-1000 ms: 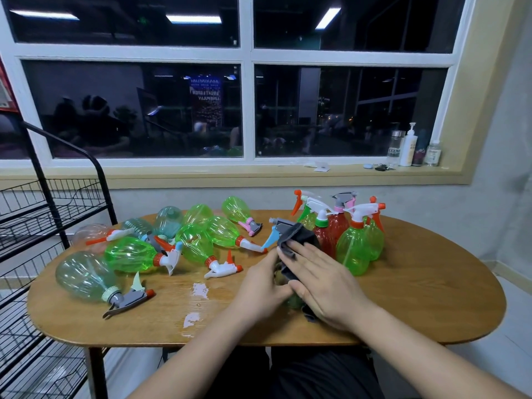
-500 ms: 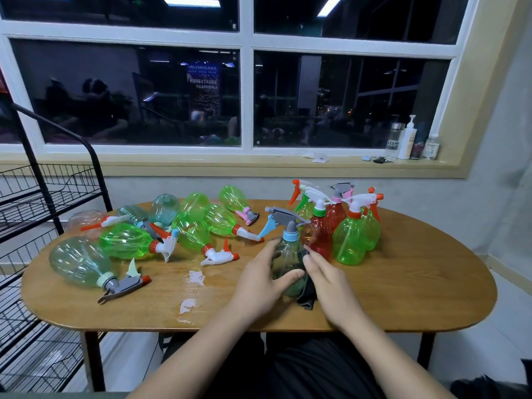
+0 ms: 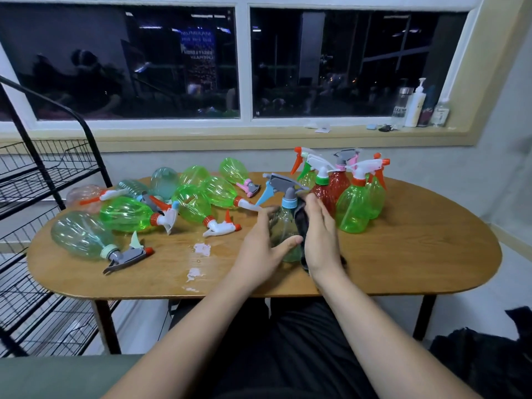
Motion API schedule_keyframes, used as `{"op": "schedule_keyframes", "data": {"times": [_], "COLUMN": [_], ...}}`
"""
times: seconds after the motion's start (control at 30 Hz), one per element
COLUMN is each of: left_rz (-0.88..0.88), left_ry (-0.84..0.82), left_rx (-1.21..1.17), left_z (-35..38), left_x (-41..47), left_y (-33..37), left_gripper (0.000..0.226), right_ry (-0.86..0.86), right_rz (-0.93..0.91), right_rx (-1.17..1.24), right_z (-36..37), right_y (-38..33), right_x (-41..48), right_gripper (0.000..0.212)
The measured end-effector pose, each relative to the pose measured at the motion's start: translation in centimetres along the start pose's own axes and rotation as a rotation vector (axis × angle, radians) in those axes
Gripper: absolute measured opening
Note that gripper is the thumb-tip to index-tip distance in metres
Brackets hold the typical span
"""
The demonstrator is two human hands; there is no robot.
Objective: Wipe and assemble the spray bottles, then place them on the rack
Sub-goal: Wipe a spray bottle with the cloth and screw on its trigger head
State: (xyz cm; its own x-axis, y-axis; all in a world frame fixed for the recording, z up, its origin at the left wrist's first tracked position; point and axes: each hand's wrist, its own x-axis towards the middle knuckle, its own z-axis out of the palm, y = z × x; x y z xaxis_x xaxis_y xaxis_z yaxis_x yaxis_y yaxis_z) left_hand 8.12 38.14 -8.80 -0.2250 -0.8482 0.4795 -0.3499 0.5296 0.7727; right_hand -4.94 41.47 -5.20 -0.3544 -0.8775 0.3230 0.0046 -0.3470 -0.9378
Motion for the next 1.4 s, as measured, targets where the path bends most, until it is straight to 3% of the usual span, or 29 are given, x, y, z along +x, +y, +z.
{"op": "schedule_keyframes", "data": {"times": [0.1, 0.23, 0.4, 0.53, 0.77, 0.9, 1.13, 1.3, 1.4], "left_rz": [0.032, 0.057, 0.050, 0.048, 0.097, 0.087, 0.054, 0.046, 0.039], "left_ry": [0.035, 0.072, 0.058, 0.055, 0.015, 0.034, 0.073, 0.053, 0.017], "left_rx": [0.029, 0.100, 0.132, 0.096, 0.070, 0.130, 0.169, 0.092, 0.103], "left_z": [-0.1, -0.2, -0.3, -0.4, -0.5, -0.4, -0.5, -0.3, -0.2], "left_x": [0.0, -0.1, -0.1, -0.2, -0.3, -0.2, -0.4, -0.3, -0.2], "left_y": [-0.5, -0.6, -0.5, 0.0, 0.7, 0.3, -0.2, -0.3, -0.1], "left_gripper": [0.081, 0.076, 0.078, 0.074, 0.071, 0.075, 0.080, 0.073, 0.069], "right_ry": [-0.018, -0.069, -0.111, -0.045, -0.093, -0.103, -0.131, -0.073, -0.088], "right_rz": [-0.094, -0.066, -0.043, -0.054, -0.304, -0.234, 0.055, -0.018, -0.181], "right_rx": [-0.084, -0.251, -0.463, -0.386, -0.310, -0.289, -0.276, -0.221, -0.197], "right_z": [0.2, -0.4, 0.0, 0.0, -0.1, -0.2, -0.4, -0.1, -0.2], "right_y": [0.7, 2.0, 1.6, 1.8, 2.2, 1.7, 1.8, 1.4, 1.1], "right_x": [-0.5, 0.1, 0.2, -0.2, -1.0, -1.1, 0.2, -0.5, -1.2], "right_gripper": [0.021, 0.054, 0.064, 0.059, 0.062, 0.064, 0.068, 0.076, 0.066]}}
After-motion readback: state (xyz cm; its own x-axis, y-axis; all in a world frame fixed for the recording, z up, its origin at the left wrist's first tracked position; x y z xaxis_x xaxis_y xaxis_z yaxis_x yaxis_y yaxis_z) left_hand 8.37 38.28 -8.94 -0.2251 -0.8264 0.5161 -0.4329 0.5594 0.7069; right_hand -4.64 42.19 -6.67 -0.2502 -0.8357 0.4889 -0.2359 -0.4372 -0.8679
